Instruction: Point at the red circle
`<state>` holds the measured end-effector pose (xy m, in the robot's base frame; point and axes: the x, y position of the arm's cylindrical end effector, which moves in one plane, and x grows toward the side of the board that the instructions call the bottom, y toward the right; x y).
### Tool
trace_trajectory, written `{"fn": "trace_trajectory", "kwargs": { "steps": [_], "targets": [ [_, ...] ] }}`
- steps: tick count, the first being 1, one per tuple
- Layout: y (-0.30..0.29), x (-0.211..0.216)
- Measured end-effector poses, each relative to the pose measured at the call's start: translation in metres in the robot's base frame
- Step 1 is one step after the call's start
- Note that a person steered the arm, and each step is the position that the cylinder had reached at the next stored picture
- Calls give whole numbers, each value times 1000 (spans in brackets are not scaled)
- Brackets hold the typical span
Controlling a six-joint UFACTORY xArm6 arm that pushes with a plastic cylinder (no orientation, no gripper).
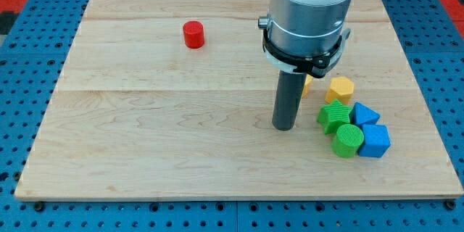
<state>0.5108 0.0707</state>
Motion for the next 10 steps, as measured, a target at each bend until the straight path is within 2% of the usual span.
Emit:
{"fn": "trace_trajectory", "kwargs": {
  "steps": [1,2,3,4,5,6,9,10],
  "targets": [
    [-5,-1],
    [-39,-5],
    [-88,-29],
    [-118,-72],
    [-118,-117],
    [-94,-135],
    [-96,-209],
    [-115,-201]
  ]
}}
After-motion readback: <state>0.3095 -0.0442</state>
